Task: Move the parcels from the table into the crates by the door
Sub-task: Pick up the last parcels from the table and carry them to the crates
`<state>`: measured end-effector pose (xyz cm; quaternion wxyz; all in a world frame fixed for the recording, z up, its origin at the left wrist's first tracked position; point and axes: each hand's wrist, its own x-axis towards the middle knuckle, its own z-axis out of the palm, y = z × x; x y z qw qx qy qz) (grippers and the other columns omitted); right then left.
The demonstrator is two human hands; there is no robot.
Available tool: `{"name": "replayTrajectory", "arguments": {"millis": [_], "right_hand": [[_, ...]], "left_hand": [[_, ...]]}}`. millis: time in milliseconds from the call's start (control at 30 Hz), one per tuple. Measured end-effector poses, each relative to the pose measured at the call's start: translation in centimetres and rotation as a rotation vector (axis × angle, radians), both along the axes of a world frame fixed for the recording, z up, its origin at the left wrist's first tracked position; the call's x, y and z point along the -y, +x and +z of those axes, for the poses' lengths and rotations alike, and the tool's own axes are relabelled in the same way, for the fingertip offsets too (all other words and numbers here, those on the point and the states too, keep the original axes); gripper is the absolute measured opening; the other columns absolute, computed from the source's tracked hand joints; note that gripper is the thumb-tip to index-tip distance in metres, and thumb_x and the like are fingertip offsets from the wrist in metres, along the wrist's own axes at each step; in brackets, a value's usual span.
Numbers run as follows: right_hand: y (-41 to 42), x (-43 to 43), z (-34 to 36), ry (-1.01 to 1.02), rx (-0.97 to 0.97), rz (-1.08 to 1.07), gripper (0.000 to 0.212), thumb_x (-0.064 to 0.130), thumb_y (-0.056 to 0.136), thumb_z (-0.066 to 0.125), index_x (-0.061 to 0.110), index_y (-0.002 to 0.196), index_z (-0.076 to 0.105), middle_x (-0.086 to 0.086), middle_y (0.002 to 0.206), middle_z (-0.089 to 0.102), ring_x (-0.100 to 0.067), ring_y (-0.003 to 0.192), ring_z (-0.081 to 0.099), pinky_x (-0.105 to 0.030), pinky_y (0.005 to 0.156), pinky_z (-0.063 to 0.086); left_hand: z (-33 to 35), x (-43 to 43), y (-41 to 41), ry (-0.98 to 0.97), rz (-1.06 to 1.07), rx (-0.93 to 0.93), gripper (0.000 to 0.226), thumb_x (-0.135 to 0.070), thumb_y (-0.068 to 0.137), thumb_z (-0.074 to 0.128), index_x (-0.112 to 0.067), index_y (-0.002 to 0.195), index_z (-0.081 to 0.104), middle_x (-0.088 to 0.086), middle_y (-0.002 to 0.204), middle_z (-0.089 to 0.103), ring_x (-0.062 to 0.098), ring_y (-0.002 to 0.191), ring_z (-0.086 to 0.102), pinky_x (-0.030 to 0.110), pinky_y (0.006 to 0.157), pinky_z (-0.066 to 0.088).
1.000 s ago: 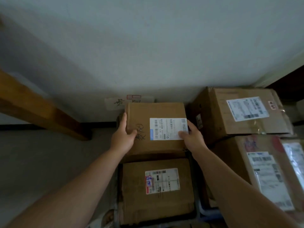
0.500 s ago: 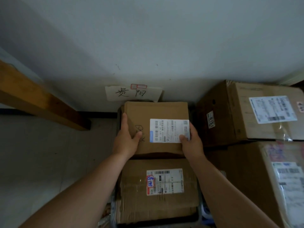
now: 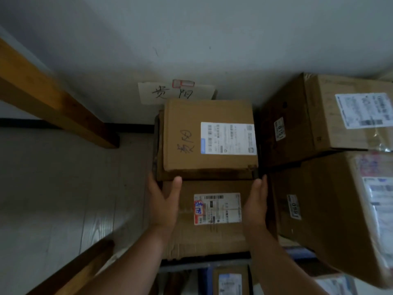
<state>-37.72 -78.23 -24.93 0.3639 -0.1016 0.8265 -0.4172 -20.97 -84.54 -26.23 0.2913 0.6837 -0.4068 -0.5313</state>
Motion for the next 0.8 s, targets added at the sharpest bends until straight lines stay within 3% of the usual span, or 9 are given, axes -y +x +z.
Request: {"name": "replayTrajectory", "arguments": {"millis": [33, 100, 200, 300, 500, 600, 700, 800], "right_hand": [[0.1, -1.2, -0.6, 0.049, -0.081, 0.086, 0.059, 0.050, 0.097, 0.031, 0.034, 0.151, 0.014, 0.002, 0.159, 0.016, -0.020, 0.145, 0.018, -0.029, 0.109, 0.020], [0.3, -3.1, -2.1, 0.291, -0.276, 0.464, 0.065, 0.047, 0.098, 0.037, 0.027, 0.152, 0.007, -0.004, 0.161, 0.002, -0.023, 0.147, 0.002, -0.036, 0.117, 0.011], [0.7, -4.1, -4.3, 0.603, -0.483, 0.850, 0.083, 0.059, 0.091, 0.043, 0.030, 0.151, -0.007, -0.009, 0.158, -0.021, -0.031, 0.145, -0.018, -0.040, 0.117, 0.004], [1.1, -4.0, -5.2, 0.634, -0.531, 0.877, 0.088, 0.062, 0.089, 0.042, 0.030, 0.149, -0.014, -0.012, 0.156, -0.025, -0.035, 0.143, -0.022, -0.041, 0.117, 0.003], [0.8, -3.5, -4.7, 0.691, -0.499, 0.951, 0.085, 0.059, 0.092, 0.042, 0.034, 0.148, -0.017, -0.010, 0.155, -0.029, -0.033, 0.142, -0.025, -0.043, 0.117, -0.001], [0.2, -3.3, -2.6, 0.649, -0.389, 0.941, 0.082, 0.048, 0.094, 0.050, 0.033, 0.151, -0.007, -0.009, 0.156, -0.026, -0.030, 0.143, -0.023, -0.043, 0.118, 0.004], [0.2, -4.2, 0.3, 0.547, -0.408, 0.872, 0.076, 0.041, 0.096, 0.049, 0.031, 0.152, -0.001, -0.006, 0.158, -0.023, -0.028, 0.145, -0.017, -0.042, 0.117, 0.010], [1.9, -6.8, 3.9, 0.521, -0.382, 0.824, 0.076, 0.038, 0.097, 0.047, 0.035, 0.151, -0.007, -0.001, 0.158, -0.024, -0.024, 0.145, -0.019, -0.041, 0.118, 0.008]], "left_hand": [[-0.2, -1.0, 0.5, -0.021, -0.051, 0.024, 0.090, -0.063, 0.072, 0.055, -0.026, 0.147, 0.021, -0.002, 0.147, 0.034, 0.017, 0.133, 0.035, 0.031, 0.100, 0.032], [-1.1, -2.3, 1.6, -0.062, -0.304, 0.192, 0.086, -0.058, 0.078, 0.057, -0.026, 0.149, 0.019, 0.003, 0.150, 0.030, 0.019, 0.135, 0.032, 0.033, 0.103, 0.033], [-3.5, -3.4, 2.5, -0.026, -0.738, 0.584, 0.100, -0.057, 0.083, 0.056, -0.030, 0.143, -0.019, 0.009, 0.158, -0.011, 0.027, 0.144, 0.006, 0.041, 0.115, 0.021], [-4.7, -3.6, 2.5, 0.019, -0.739, 0.575, 0.104, -0.053, 0.082, 0.060, -0.036, 0.131, -0.030, 0.006, 0.155, -0.023, 0.028, 0.144, 0.005, 0.043, 0.111, 0.029], [-5.3, -3.1, 2.7, 0.049, -0.784, 0.581, 0.100, -0.054, 0.082, 0.060, -0.044, 0.136, -0.023, 0.005, 0.155, -0.022, 0.030, 0.143, 0.008, 0.042, 0.112, 0.028], [-3.4, -2.6, 2.7, 0.070, -0.760, 0.512, 0.093, -0.046, 0.085, 0.062, -0.033, 0.149, -0.003, 0.007, 0.158, -0.012, 0.030, 0.142, 0.016, 0.036, 0.110, 0.026], [0.0, -2.4, 2.8, -0.100, -0.707, 0.463, 0.077, -0.038, 0.086, 0.063, -0.023, 0.149, 0.022, 0.008, 0.158, 0.009, 0.027, 0.139, 0.027, 0.030, 0.107, 0.029], [4.4, -4.1, 2.7, -0.203, -0.713, 0.529, 0.074, -0.042, 0.088, 0.060, -0.023, 0.149, 0.023, 0.006, 0.157, 0.015, 0.025, 0.141, 0.021, 0.031, 0.111, 0.022]]}}
